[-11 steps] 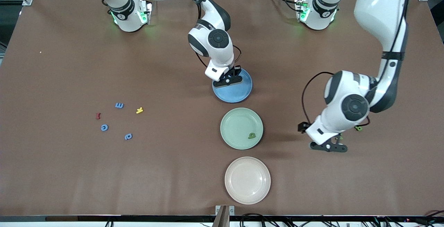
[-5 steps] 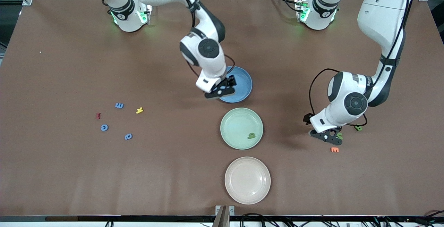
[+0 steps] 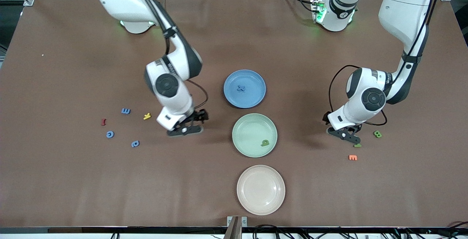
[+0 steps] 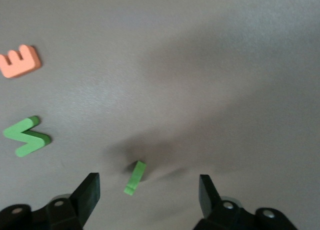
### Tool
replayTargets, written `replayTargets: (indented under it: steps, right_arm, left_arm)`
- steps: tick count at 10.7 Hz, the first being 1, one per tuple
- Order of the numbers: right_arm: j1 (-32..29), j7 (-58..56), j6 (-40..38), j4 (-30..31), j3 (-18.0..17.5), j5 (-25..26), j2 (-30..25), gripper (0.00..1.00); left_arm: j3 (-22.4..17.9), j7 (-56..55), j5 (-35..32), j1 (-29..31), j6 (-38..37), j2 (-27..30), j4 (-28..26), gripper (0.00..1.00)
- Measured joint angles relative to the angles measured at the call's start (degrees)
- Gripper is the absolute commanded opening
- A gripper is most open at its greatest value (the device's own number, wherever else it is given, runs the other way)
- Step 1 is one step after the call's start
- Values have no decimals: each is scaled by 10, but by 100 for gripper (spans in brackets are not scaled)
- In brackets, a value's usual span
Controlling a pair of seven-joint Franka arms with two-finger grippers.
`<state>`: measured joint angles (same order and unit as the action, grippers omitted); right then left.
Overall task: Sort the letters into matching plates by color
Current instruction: 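Release x on the blue plate while the left gripper returns to letters, then grasp the green i with the left gripper while the right reaches blue a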
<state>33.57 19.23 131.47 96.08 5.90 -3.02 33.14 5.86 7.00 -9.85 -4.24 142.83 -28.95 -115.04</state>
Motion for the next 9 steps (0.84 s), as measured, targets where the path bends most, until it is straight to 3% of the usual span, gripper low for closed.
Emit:
replayTargets:
  steps: [4, 7, 9]
  right_arm:
    - [-115, -109, -3, 0, 6, 0, 0, 100]
    - [-172, -130, -14, -1, 7, -2, -9, 100]
    - [-191, -120, -19, 4, 9, -50, -11, 100]
  left_arm:
    - [0, 8, -1, 1, 29, 1, -21, 71]
    - [0, 48, -1, 26, 34, 1, -21, 67]
    - [0, 55, -1, 36, 38, 0, -23, 66]
